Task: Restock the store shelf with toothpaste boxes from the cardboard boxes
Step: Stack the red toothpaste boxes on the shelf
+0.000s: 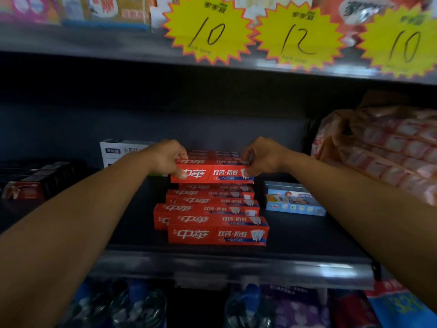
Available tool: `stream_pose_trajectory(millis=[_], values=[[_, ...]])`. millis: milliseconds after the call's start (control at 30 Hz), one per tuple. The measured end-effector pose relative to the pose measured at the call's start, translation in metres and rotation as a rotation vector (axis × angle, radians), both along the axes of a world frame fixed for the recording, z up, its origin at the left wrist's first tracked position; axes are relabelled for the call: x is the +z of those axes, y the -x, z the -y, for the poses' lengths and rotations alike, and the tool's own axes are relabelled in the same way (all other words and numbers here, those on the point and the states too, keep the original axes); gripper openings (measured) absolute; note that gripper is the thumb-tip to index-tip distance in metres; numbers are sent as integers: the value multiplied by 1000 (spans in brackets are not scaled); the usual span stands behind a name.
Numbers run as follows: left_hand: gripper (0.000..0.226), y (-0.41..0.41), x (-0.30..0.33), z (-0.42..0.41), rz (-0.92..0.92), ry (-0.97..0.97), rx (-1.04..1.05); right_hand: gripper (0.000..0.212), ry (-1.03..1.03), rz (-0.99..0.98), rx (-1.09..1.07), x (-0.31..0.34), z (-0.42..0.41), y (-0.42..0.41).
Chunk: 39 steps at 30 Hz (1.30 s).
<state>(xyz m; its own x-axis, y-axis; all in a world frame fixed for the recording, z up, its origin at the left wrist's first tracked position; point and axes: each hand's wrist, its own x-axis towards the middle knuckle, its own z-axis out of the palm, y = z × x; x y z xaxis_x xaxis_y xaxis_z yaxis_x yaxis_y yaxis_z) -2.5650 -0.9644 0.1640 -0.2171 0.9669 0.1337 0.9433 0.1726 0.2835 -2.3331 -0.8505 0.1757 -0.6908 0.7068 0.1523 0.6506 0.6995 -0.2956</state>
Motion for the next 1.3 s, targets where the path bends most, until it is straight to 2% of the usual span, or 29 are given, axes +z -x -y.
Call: stream_pose_trajectory(millis=[133,300,400,733,1133,1300], values=[[59,8,-14,-30,-14,-4,21,32,-54,36,-15,-11,-28,14],[39,17,-28,-63,-66,20,7,30,-73,62,-36,-30,-60,27],[35,21,-31,-72,-84,2,21,29,-83,55,-24,-38,-71,32],[41,29,-34,-87,-183,-82,51,28,-243,62,-24,-43,-87,44],[42,28,-37,-91,-230,-88,112,23,-246,96,-39,-45,-90,48],[35,16,-27,-72,-224,-82,62,35,-314,116,-98,-38,-73,45]])
